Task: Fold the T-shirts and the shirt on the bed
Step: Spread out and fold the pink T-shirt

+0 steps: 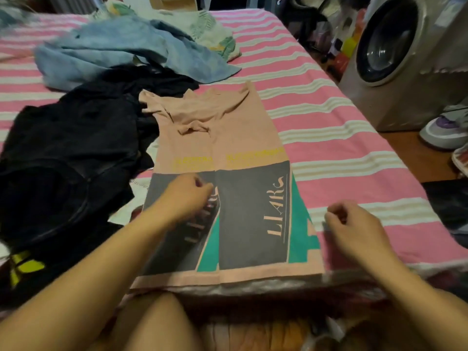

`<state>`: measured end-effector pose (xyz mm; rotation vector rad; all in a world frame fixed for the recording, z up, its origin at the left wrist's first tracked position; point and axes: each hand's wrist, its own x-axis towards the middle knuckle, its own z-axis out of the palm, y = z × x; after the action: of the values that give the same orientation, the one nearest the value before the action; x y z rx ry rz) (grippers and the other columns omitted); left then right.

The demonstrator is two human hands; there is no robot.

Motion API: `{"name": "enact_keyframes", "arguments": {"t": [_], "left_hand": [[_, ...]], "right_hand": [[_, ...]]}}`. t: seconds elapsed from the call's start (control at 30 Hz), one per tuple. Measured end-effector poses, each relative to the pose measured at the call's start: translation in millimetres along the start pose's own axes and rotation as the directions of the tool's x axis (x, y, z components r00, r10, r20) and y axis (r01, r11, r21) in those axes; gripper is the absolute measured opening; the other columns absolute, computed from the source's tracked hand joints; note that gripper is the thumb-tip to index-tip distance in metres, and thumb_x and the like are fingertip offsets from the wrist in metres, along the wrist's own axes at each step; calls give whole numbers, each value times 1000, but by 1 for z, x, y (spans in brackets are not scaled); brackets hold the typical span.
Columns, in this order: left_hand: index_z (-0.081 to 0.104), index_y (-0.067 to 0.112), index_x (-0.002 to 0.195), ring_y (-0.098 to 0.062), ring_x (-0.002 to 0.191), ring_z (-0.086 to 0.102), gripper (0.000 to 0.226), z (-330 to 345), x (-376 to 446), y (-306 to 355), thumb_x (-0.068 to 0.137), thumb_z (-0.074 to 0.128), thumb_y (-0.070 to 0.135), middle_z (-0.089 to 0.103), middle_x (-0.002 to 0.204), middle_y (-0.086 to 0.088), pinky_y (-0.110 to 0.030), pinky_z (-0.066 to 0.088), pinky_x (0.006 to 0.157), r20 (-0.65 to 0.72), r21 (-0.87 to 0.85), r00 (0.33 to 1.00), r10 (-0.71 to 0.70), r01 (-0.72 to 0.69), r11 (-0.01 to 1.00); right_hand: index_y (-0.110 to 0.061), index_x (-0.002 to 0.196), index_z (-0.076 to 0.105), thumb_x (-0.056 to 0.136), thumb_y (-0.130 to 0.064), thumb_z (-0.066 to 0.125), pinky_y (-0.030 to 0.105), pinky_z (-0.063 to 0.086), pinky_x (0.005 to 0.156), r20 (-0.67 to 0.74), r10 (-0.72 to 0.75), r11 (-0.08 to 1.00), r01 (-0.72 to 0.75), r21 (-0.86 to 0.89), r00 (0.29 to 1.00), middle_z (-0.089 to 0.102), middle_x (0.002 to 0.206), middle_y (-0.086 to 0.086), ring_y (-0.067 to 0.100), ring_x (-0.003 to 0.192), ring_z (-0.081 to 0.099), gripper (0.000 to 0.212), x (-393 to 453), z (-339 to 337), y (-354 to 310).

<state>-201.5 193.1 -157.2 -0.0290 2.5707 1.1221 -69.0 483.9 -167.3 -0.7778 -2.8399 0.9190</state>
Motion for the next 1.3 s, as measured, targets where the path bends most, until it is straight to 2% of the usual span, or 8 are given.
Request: {"name": "enact_keyframes", "arguments": {"t": [0.1, 0.37, 0.57, 0.77, 0.93, 1.1, 1.2, 1.3], "left_hand": [[62, 8, 80, -33, 68, 70, 42, 26, -58, -17, 97, 57, 46, 71, 76, -15, -38, 57, 62, 130, 184, 985, -112, 87, 979], [61, 12, 75, -26, 71, 55, 35, 56, -86, -22, 96, 62, 40, 58, 72, -7, -30, 38, 59, 123, 151, 984, -127, 108, 983], [57, 19, 67, -35, 109, 56, 42, 87, -93, -21, 94, 55, 52, 64, 101, -6, -45, 47, 98, -77, 44, 979, -186, 190, 981], [54, 21, 68, -34, 120, 45, 46, 94, -111, -17, 96, 49, 57, 55, 122, -9, -46, 41, 102, -152, 80, 969, -194, 208, 975], [46, 18, 69, -23, 72, 49, 36, 89, -128, -12, 96, 61, 37, 52, 72, -6, -35, 45, 73, -100, -357, 985, -141, 97, 929], [63, 10, 89, -26, 81, 68, 12, 86, -142, 22, 97, 58, 17, 70, 84, -13, -39, 55, 71, 62, -753, 977, -202, 179, 634], [60, 9, 92, -29, 86, 75, 11, 83, -145, 31, 101, 54, 11, 73, 87, -10, -30, 55, 63, 86, -791, 975, -206, 192, 581], [56, 12, 91, -31, 91, 75, 9, 80, -141, 22, 100, 53, 11, 67, 92, -12, -30, 54, 62, 42, -732, 971, -234, 189, 654]], "right_hand": [[-10, 71, 68, 92, -32, 63, 43, 56, 69, 166, 147, 979, -168, 118, 975, 70, 64, 3, 29, 67, 67, 31, 10, -1, 14], [-15, 61, 47, 87, -23, 76, 25, 27, 48, 311, 143, 977, -184, 105, 940, 48, 55, 2, 18, 51, 40, 40, -11, 16, 5], [-15, 55, 46, 86, -16, 76, 31, 28, 56, 215, 178, 958, -219, 186, 960, 48, 57, 5, 19, 57, 40, 42, -13, 19, 21], [-13, 68, 58, 85, -27, 74, 29, 43, 58, 303, 114, 985, -147, 87, 946, 61, 58, 6, 23, 54, 54, 27, -12, 8, 17], [-19, 134, 49, 75, -56, 76, 40, 44, 98, 197, -137, 972, 171, -163, 971, 60, 122, 10, 29, 115, 55, 75, -37, -8, 20], [-26, 158, 11, 77, -69, 63, 46, 22, 122, 236, -470, 813, 522, -259, 850, 18, 157, 2, 27, 146, 17, 105, -82, 48, 3], [-18, 133, 47, 70, -33, 77, 43, 45, 97, -33, -511, 823, 478, -306, 859, 49, 128, 6, 29, 117, 46, 71, -77, 61, -7], [-13, 95, 51, 60, 1, 72, 37, 35, 60, -149, -518, 811, 428, -400, 842, 52, 89, 6, 29, 77, 48, 43, -63, 46, 6]]}}
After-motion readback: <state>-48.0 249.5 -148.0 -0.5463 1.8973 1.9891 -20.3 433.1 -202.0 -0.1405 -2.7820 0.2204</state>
